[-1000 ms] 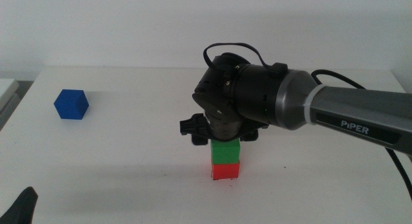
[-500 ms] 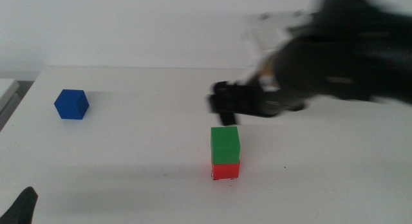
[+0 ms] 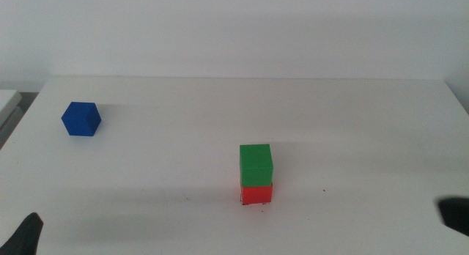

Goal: Stack red cubes first, then green, then blue cubes in a specific spot.

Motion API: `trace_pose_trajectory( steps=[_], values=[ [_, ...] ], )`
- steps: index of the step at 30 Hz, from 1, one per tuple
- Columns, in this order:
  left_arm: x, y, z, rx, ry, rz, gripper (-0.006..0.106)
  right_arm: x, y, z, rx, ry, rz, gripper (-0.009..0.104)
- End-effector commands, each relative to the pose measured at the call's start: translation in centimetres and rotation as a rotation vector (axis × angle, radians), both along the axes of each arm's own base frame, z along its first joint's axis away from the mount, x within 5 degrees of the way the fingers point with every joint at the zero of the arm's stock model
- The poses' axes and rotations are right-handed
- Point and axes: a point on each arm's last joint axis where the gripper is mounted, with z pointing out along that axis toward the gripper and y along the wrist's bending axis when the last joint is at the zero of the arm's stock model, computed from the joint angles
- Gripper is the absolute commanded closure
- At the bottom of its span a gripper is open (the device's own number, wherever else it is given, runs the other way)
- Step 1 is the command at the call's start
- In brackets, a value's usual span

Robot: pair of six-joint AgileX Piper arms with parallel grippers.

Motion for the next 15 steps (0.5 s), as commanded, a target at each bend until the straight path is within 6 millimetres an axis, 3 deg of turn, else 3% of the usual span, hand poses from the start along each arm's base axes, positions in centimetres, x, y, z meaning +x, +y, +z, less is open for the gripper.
trace_pose_trajectory(
  steps=[1, 7, 15],
  values=[
    [0.0, 0.0, 0.2, 0.0, -0.019, 0.004, 0.007, -1.2, -1.2, -0.1, -0.03, -0.037, 0.058, 0.002],
    [0.0, 0.0, 0.2, -0.006, -0.019, 0.003, 0.007, -2.7, -2.1, 0.3, 0.014, -0.073, 0.12, 0.002],
    [0.0, 0.0, 0.2, -0.006, -0.019, 0.003, 0.007, -2.5, -1.9, 0.7, 0.04, -0.117, 0.126, 0.002]
  ],
)
